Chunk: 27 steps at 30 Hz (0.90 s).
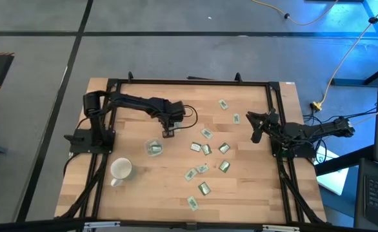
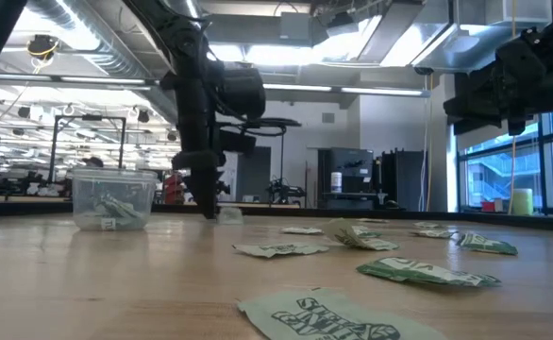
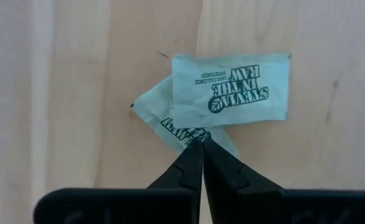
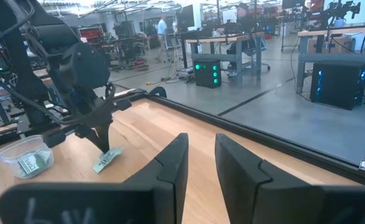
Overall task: Pick and place Stevia / Truvia into bins
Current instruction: Put the green stevia packet into the transparent container
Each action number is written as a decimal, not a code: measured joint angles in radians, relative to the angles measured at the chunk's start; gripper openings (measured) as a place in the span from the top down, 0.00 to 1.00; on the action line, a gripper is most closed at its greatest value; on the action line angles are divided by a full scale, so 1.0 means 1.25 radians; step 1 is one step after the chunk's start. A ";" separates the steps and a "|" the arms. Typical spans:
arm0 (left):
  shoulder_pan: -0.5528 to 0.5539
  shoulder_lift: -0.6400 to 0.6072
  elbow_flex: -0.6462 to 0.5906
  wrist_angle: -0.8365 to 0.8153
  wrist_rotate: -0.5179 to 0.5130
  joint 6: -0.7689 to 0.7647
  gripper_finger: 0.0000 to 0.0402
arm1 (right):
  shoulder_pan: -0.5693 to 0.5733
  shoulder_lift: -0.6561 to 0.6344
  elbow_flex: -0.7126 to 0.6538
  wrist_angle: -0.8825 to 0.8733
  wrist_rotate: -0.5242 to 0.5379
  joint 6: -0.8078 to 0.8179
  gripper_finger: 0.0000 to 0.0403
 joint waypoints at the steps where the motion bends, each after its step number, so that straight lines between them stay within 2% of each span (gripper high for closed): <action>1: 0.000 -0.010 0.000 -0.006 -0.002 0.000 0.99 | 0.000 0.000 0.000 0.000 0.000 0.000 0.79; 9: -0.007 -0.107 0.002 -0.085 -0.061 -0.036 0.99 | 0.000 0.000 0.000 0.000 0.000 0.000 0.79; 14: -0.033 -0.193 0.002 -0.154 -0.010 -0.078 0.99 | 0.000 0.000 0.000 0.000 0.000 0.003 0.79; 18: -0.084 -0.259 0.002 -0.188 0.051 -0.136 0.99 | 0.000 0.000 0.000 0.000 0.000 0.003 0.79; 22: -0.160 -0.299 0.003 -0.216 0.058 -0.189 0.99 | 0.000 0.000 0.000 0.000 0.000 0.003 0.79; 27: -0.258 -0.304 0.003 -0.288 0.060 -0.280 0.99 | 0.000 0.000 0.000 0.000 0.000 0.003 0.79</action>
